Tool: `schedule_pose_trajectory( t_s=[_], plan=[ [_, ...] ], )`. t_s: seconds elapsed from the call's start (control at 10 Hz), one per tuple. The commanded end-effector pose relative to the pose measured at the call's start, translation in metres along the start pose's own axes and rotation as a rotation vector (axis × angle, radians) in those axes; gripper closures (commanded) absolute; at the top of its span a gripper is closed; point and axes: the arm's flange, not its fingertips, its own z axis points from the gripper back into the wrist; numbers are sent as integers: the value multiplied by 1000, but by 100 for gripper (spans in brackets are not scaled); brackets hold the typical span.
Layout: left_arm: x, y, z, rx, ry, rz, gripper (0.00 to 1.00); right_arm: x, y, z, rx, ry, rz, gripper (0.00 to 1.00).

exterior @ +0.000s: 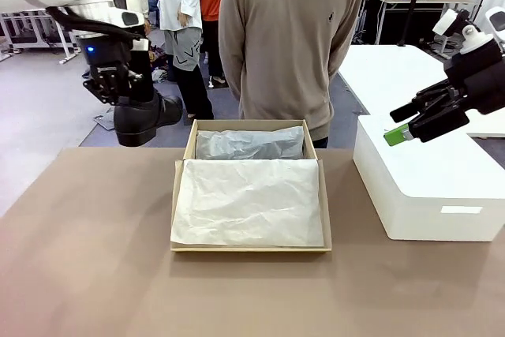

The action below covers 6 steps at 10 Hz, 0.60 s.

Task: Pack the shoes into the box.
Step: Place the other shoe of the Shoes into the Shoes Box.

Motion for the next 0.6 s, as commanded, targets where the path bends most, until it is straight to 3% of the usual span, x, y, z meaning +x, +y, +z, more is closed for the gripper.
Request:
schedule_pose_trajectory(
  t_s=[0.0,0.5],
  plan=[
    [-1,15,-1,-21,18,-38,100,2,-3,-1,20,-30,17,0],
    [-1,15,-1,-21,18,-38,100,2,-3,-1,20,-30,17,0]
  ],
)
